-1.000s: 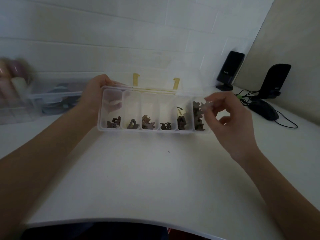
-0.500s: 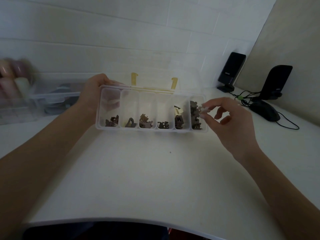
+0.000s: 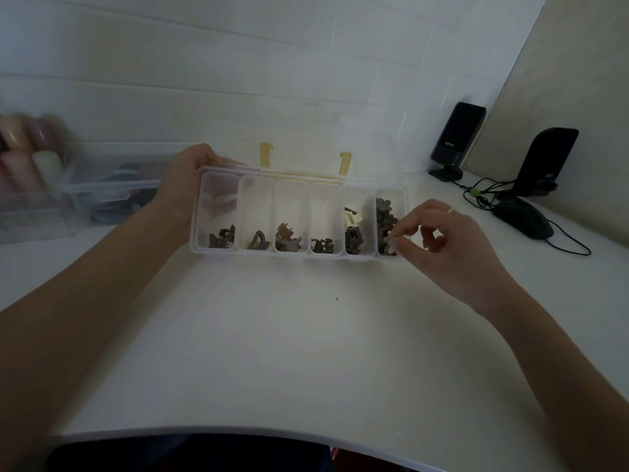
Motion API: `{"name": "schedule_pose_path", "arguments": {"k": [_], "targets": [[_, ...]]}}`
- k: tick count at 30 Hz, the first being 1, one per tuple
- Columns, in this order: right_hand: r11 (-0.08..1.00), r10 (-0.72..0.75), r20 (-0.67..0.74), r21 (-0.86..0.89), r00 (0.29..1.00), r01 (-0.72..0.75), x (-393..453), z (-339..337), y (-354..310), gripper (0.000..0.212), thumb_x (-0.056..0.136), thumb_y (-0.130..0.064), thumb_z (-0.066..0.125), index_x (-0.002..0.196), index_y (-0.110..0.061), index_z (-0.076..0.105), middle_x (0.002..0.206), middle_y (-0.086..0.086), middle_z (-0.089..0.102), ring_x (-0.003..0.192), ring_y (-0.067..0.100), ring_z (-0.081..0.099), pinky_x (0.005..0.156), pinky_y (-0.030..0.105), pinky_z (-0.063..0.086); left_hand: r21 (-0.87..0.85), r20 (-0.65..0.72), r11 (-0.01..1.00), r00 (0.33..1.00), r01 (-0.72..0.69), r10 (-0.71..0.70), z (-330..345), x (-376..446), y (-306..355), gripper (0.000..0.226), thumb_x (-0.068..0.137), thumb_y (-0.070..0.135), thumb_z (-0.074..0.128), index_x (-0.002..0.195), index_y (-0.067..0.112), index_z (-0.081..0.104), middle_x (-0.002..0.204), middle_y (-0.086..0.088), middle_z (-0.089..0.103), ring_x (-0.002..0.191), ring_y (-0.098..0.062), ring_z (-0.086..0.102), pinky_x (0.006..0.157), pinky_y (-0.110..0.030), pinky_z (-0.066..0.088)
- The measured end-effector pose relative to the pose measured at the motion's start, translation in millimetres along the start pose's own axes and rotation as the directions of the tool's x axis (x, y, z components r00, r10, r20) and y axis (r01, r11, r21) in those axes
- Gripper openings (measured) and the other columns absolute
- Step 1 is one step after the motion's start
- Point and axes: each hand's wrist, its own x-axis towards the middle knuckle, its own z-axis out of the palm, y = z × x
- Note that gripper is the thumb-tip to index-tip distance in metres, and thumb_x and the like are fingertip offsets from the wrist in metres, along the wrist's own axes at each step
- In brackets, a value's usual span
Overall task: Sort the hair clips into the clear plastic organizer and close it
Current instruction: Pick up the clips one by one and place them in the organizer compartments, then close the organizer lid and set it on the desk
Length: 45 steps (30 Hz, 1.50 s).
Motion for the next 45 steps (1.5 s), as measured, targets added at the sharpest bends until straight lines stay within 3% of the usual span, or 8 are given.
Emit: {"name": "schedule_pose_path", "arguments": {"k": [18,24,29,32,37,40,42,45], "targets": [[0.999,-0.041,-0.090,-0.031,0.995,0.038,-2,13,9,0.017,0.076,-0.013,0.074,0.085,-0.027,0.068,0.090,-0.019,0.051,0.076,-0.005,0.048,0.063,0.007,0.035,0.018,-0.020,1.000,1.000,0.002,-0.002,21,-24,10,0.021,0.073,0.016,0.040,0.074,0.010,0.060,0.063,-0.001,0.065,0.062,-0.015,0.058,0.052,-0.020,0.047],[0.985,0.083,-0.111,0.160,0.990,-0.064,0,12,7,0.048,0.078,-0.025,0.072,0.116,-0.036,0.046,0.127,-0.013,0.042,0.117,0.009,0.042,0.084,0.015,0.038,0.009,0.008,1.000,1.000,0.022,-0.022,26,-30,12,0.029,0.073,0.015,0.038,0.057,0.013,0.062,0.056,0.000,0.061,0.053,-0.013,0.052,0.046,-0.016,0.043],[0.778,0.167,0.104,0.597,0.980,-0.196,1,12,12,0.067,0.084,-0.023,0.065,0.137,-0.031,0.026,0.132,0.002,0.052,0.111,0.009,0.059,0.086,0.027,0.051,0.046,0.038,0.997,0.998,0.057,-0.059,30,-31,9,0.030,0.077,0.017,0.036,0.063,0.013,0.062,0.058,0.000,0.063,0.054,-0.013,0.053,0.047,-0.017,0.042],[0.765,0.160,0.148,0.606,0.976,-0.218,0,13,10,0.066,0.088,-0.005,0.054,0.140,-0.030,0.021,0.116,0.005,0.061,0.092,0.007,0.065,0.074,0.019,0.051,0.057,0.006,0.995,0.996,0.085,-0.085,30,-31,8,0.025,0.078,0.019,0.037,0.069,0.013,0.059,0.060,0.001,0.064,0.055,-0.012,0.055,0.051,-0.019,0.043],[0.745,0.224,0.114,0.620,0.968,-0.246,-1,16,14,0.067,0.088,-0.021,0.058,0.142,-0.033,0.020,0.121,0.001,0.060,0.103,0.011,0.063,0.082,0.022,0.052,0.052,-0.047,0.993,0.994,0.101,-0.099,29,-29,7,0.016,0.077,0.021,0.043,0.072,0.015,0.057,0.069,0.000,0.062,0.061,-0.013,0.055,0.055,-0.021,0.046],[0.581,0.383,0.200,0.707,0.902,-0.403,-1,16,12,0.045,0.079,-0.063,0.053,0.118,-0.042,0.056,0.112,-0.006,0.066,0.103,0.011,0.063,0.089,0.030,0.050,0.042,-0.037,0.979,0.979,0.201,-0.199,32,-30,2,0.017,0.081,0.030,0.048,0.071,0.017,0.055,0.068,0.000,0.061,0.062,-0.013,0.055,0.054,-0.020,0.047],[0.405,0.456,0.255,0.794,0.853,-0.454,2,14,13,0.045,0.089,-0.059,0.038,0.095,-0.029,0.071,0.087,-0.004,0.073,0.083,0.012,0.069,0.069,0.024,0.054,0.035,0.003,0.968,0.968,0.249,-0.249,35,-29,-4,0.026,0.084,0.040,0.051,0.081,0.015,0.060,0.072,-0.002,0.064,0.063,-0.015,0.059,0.054,-0.019,0.050],[0.317,0.571,0.251,0.810,0.781,-0.492,2,12,18,0.055,0.090,-0.058,0.034,0.109,-0.017,0.065,0.086,0.003,0.074,0.076,0.017,0.071,0.063,0.027,0.051,0.029,0.075,0.972,0.969,0.232,-0.234,40,-28,-10,0.045,0.086,0.051,0.050,0.099,0.010,0.065,0.089,-0.008,0.070,0.072,-0.020,0.066,0.065,-0.025,0.052]]}}
